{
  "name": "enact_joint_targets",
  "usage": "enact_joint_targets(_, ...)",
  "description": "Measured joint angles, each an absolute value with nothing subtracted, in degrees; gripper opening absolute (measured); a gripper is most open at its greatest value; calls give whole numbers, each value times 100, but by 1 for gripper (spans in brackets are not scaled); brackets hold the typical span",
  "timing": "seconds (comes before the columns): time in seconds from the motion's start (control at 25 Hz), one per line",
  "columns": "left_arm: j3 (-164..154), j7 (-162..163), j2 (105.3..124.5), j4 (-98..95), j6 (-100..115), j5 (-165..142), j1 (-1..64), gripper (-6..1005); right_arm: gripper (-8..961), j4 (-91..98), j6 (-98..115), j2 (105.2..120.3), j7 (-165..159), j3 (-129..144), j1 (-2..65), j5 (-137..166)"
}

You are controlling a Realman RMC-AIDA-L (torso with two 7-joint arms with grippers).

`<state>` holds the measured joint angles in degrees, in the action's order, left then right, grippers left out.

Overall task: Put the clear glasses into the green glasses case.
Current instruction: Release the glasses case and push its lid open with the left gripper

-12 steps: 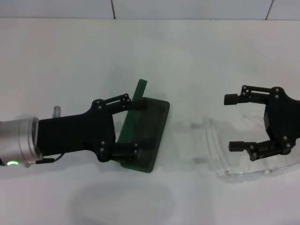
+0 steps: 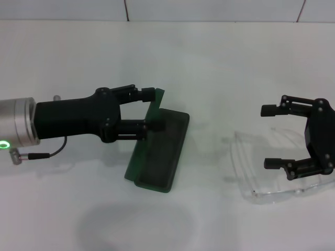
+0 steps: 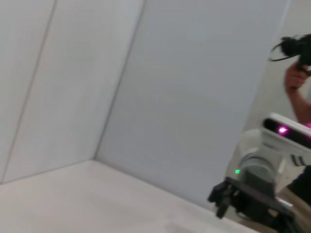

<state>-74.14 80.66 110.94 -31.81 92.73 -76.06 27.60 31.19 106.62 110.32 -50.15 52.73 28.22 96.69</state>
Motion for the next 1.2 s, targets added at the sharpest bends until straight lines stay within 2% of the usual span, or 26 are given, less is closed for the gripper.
enact_joint_targets(0.28, -7136, 9458, 11158, -3890, 8504, -8393, 2622, 858, 880, 3178, 10799, 11053, -5010, 5169, 2723, 9663)
enact_joint_targets(0.6, -6239, 10647, 11851, -5634, 8302, -10122, 2014, 852, 878, 3192, 10925, 11074, -5039, 5057, 2693, 9670)
enact_joint_targets(0.68, -6283, 10851, 11942, -5836, 8299, -10329, 1933, 850, 877, 3192, 10953, 11074, -5040, 5057, 2692, 9669)
enact_joint_targets(1.2, -6959, 11496, 11980, -6008, 7775, -10711, 1962, 840, 873, 3190, 10969, 11086, -5038, 5063, 2679, 9694)
